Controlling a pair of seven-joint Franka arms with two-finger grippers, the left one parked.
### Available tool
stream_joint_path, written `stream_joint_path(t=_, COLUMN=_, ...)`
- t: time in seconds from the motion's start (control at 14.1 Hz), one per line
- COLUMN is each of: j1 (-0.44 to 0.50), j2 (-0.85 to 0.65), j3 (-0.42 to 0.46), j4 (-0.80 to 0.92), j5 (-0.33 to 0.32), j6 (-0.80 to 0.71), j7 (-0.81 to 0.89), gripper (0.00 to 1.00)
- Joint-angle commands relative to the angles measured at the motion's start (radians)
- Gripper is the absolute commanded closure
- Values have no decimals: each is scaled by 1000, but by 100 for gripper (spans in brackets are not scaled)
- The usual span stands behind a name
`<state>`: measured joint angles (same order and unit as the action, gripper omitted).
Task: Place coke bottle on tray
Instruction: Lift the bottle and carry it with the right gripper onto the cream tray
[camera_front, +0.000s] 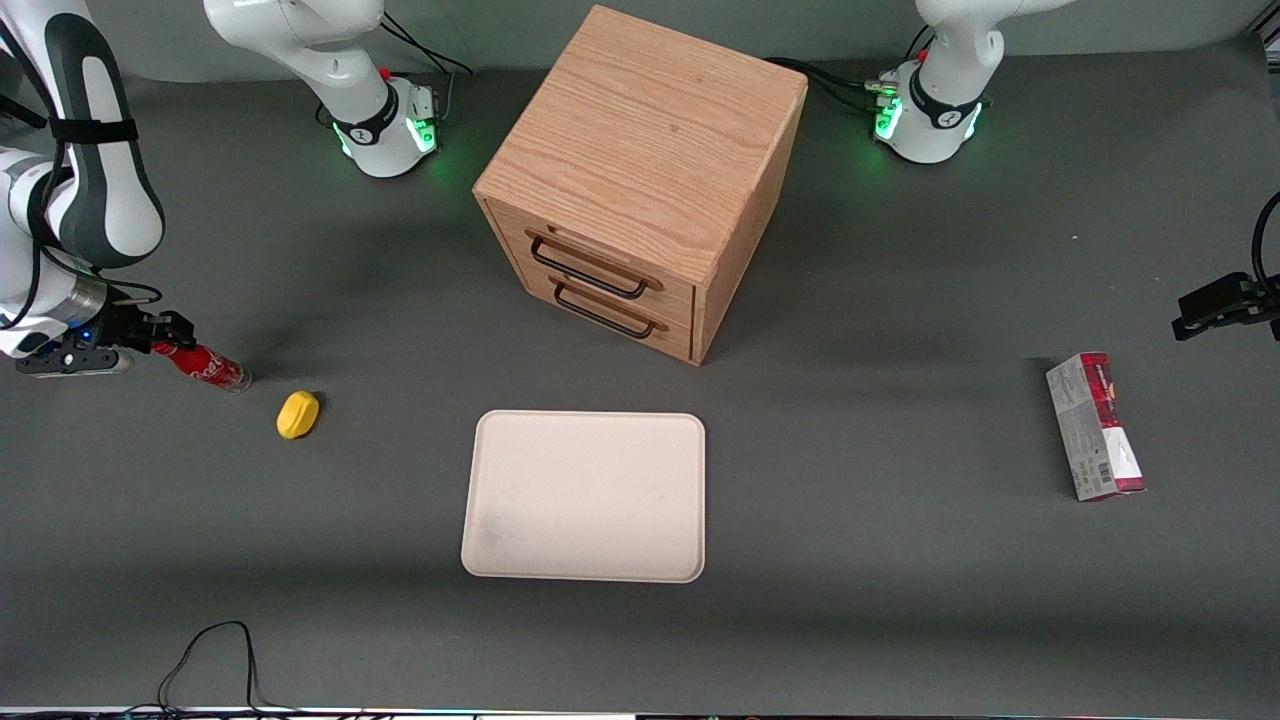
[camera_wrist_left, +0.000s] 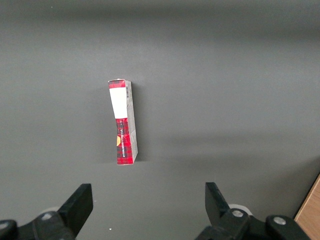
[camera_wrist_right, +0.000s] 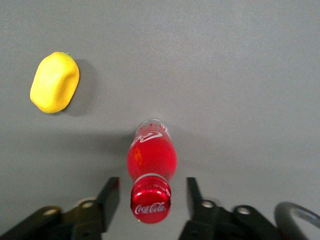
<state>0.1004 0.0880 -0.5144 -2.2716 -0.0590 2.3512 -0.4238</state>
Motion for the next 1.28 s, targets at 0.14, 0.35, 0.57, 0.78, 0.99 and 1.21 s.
stream_joint_path(t=0.14, j1=13, j2=-5, j3=-4, j4=-6, j5=18, j6=8, j7=2, gripper=100)
stream_joint_path(t=0.35, j1=30, j2=-36, j3=8, j4=18, j5=18, j6=-65, j7=14, gripper=100)
stream_joint_path(t=0.57, j1=56, j2=-53, j3=11, j4=201, j5=18, j6=-321, j7=19, gripper=100)
stream_joint_path(t=0.78, j1=87, j2=-37, j3=11, j4=441, j5=21, j6=-573, j7=20, gripper=100)
stream_joint_path(t=0.99, j1=100, j2=-19, j3=11, j4=649, j5=34, j6=-739, j7=42, gripper=100)
stream_joint_path(t=1.21, j1=107, j2=42, j3=11, j4=803, j5=71, j6=-839, j7=91, gripper=100)
